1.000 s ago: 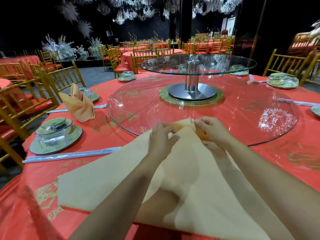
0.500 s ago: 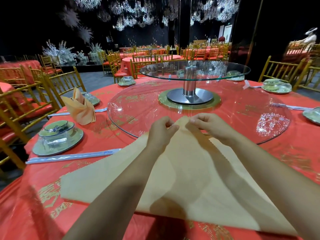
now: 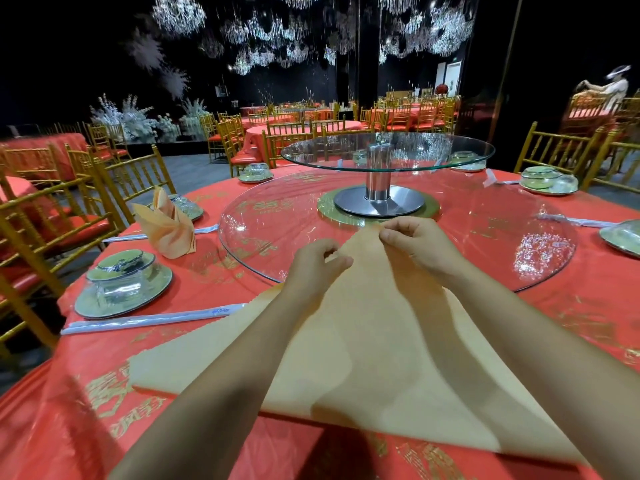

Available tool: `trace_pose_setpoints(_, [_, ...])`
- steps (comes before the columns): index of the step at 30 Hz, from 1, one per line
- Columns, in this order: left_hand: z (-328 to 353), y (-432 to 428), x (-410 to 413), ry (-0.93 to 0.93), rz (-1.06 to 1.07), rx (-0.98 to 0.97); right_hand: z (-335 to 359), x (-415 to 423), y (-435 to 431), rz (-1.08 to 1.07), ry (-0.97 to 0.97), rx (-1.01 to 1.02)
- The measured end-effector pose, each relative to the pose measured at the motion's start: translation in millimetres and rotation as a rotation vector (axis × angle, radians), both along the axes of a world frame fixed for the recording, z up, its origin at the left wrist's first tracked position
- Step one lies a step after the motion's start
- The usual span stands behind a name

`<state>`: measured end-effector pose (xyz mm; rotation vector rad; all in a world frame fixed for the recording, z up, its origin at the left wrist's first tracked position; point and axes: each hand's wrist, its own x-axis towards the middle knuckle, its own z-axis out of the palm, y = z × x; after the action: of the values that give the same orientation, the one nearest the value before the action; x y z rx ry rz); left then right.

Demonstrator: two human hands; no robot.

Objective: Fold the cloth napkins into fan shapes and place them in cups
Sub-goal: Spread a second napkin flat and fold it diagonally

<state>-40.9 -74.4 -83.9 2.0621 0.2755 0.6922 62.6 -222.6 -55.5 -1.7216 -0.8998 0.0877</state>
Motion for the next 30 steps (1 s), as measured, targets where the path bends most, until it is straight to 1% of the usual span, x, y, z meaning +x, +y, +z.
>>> trace_pose_setpoints(3, [6, -3, -4, -0.019, 0.021, -0.015, 3, -4, 2, -0.014, -0.004, -0.007])
trace_pose_setpoints(8, [14, -5, -16, -0.019, 0.000, 0.004, 9, -11, 2, -0.088, -0.044, 0.067])
trace_pose_setpoints(10, [12, 1, -26, 0.002, 0.000, 0.075, 16, -13, -2, -0.128, -0.065, 0.129])
trace_pose_setpoints(13, [9, 16, -43, 0.054, 0.020, 0.284, 28, -14, -11, -0.215, -0.116, 0.199])
trace_pose_setpoints(16, [15, 22, -63, 0.045, 0.031, 0.374, 43, -22, -19, -0.274, -0.231, 0.225])
trace_pose_setpoints(20, [30, 19, -83, -0.079, 0.098, 0.533, 62, -42, -30, -0.324, -0.453, 0.230])
trace_pose_setpoints(23, [45, 12, -97, -0.183, 0.091, 0.624, 70, -55, -42, -0.385, -0.661, 0.186])
trace_pose_setpoints(25, [57, 2, -107, -0.241, 0.050, 0.624, 77, -62, -51, -0.422, -0.757, 0.166])
trace_pose_setpoints(27, [69, -5, -115, -0.238, 0.015, 0.573, 89, -68, -59, -0.449, -0.816, 0.160])
trace_pose_setpoints(28, [76, -7, -118, -0.201, 0.000, 0.498, 96, -71, -62, -0.455, -0.839, 0.155])
trace_pose_setpoints(30, [91, -10, -122, -0.112, -0.065, 0.274, 113, -74, -63, -0.458, -0.850, 0.106])
